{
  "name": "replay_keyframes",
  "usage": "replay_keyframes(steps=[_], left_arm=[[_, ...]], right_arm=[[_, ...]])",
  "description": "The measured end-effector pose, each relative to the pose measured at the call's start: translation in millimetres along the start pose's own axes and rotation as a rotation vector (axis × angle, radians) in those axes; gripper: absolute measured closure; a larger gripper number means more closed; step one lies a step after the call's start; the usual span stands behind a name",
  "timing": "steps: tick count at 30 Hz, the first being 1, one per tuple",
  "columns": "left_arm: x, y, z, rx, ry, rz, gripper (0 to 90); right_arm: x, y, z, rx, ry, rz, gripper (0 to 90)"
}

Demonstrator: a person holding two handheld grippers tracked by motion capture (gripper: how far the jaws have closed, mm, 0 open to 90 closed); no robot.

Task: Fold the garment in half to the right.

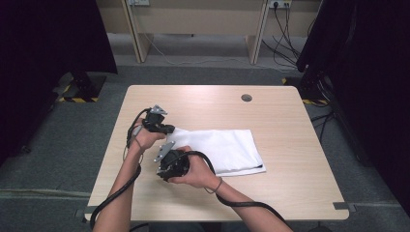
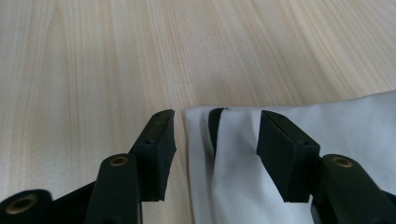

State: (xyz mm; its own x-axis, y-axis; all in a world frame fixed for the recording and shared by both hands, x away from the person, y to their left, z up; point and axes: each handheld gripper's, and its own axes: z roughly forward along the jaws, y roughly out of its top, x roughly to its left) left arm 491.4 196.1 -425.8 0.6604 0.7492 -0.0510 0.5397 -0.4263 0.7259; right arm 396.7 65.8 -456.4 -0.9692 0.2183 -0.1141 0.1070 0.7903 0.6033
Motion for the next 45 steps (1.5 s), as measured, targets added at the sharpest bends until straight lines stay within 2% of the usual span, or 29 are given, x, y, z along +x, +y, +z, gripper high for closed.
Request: replay_keyframes(steps=[8,22,25,27,28,33,35,45], left_arm=[[2.3,-1.5,1.3,0.011,0.002,-0.006,84.8],[4.9,-4.2,2.9,0.023,0.003,-0.011,84.6],[6.9,-5.6,1.9,0.024,0.007,-0.019,84.6],[6.9,-5.6,1.9,0.024,0.007,-0.019,84.5],[8.0,-6.6,1.4,0.027,0.009,-0.020,84.5],[8.8,-7.7,2.0,0.030,0.008,-0.023,84.5],[9.5,-8.6,3.1,0.032,0.009,-0.026,84.5],[14.3,-11.6,4.8,0.047,0.014,-0.040,84.8]], right_arm=[[-2.3,-0.5,9.2,0.032,0.009,0.005,52.2],[-1.9,0.8,13.7,0.035,0.009,0.005,56.4],[-0.8,2.4,14.7,0.035,0.009,0.004,63.2],[-0.9,2.8,15.1,0.034,0.005,0.010,63.2],[-0.9,2.8,15.1,0.034,0.005,0.010,67.0],[-2.1,3.0,16.4,0.027,-0.006,0.023,70.1],[-2.4,3.0,16.6,0.026,-0.009,0.030,74.5],[-4.5,5.3,17.9,0.027,-0.008,0.063,80.8]])
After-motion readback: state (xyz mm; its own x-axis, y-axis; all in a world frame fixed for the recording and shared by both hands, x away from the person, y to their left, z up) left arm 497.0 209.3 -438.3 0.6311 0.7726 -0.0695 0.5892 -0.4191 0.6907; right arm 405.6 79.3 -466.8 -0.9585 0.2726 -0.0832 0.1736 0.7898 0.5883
